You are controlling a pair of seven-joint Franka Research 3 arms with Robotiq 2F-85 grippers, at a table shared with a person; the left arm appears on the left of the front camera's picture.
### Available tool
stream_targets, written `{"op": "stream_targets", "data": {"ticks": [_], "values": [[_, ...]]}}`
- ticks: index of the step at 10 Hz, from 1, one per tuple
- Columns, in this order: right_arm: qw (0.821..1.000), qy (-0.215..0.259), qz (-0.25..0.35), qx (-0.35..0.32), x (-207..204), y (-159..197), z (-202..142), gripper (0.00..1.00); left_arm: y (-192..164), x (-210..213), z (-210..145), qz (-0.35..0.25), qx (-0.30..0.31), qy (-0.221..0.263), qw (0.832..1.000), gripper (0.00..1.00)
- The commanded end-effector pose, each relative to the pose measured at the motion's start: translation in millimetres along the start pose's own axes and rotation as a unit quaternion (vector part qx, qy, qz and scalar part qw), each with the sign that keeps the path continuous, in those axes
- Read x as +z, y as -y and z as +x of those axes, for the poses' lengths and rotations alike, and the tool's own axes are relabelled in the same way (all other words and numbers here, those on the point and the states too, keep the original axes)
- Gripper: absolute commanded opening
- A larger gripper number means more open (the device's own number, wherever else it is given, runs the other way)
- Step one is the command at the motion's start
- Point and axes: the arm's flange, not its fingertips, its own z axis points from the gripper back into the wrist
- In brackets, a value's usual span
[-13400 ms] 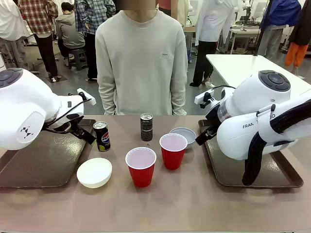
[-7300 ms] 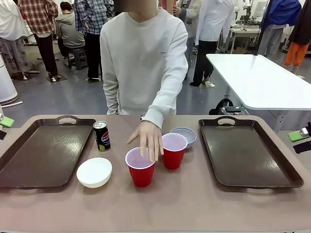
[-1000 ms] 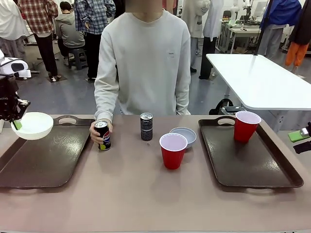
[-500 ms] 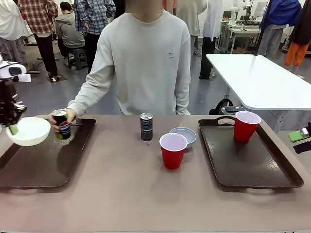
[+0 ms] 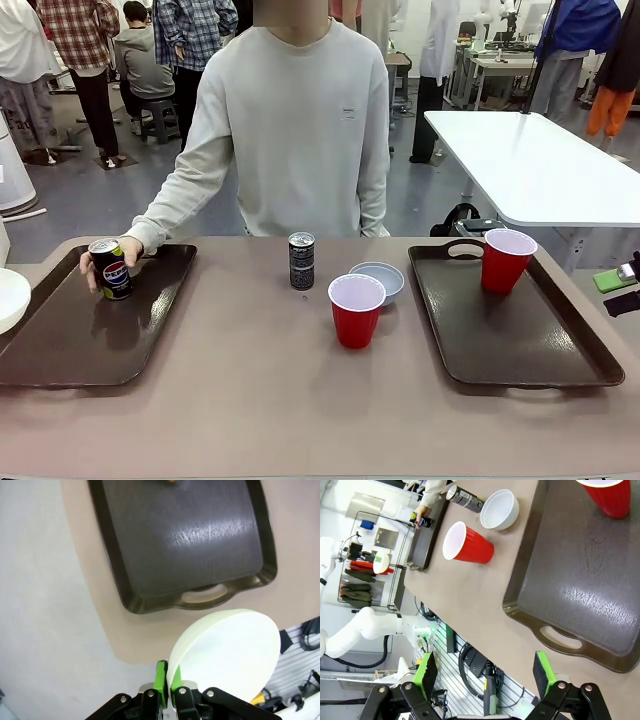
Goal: Prepare tableware on both trays.
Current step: Pick up a Picnic Bowl from the table and place it on a Handle tray.
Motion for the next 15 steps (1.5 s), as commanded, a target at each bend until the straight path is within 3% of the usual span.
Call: {"op": "stream_targets", "data": {"ticks": [1,5,8,11,15], "values": [[1.000,0.006,0.011,0.002,-0.7,0.7,1.9,1.00,-2.8,-6.1,10.2,0.009,0.002,-0.002,1.000,0.04],[1.000,0.006,0.011,0.002,-0.7,0.7,1.9,1.00,22.6,-25.0,49.1,-0.007,0.014,0.001,1.000,0.04],[1.000,0.006,0.011,0.002,-0.7,0.7,1.9,1.00,51.8,-79.4,83.8,-0.022,-0.002,-0.013,1.000,0.04],[1.000,0.006,0.011,0.002,-0.7,0.7,1.9,1.00,49.8,-105.1,96.9,-0.060,0.020,0.026,0.998,0.04],[1.000,0.006,0.011,0.002,-0.7,0.7,1.9,1.00,44.8,-132.6,105.7,-0.047,0.031,0.013,0.998,0.04]]}}
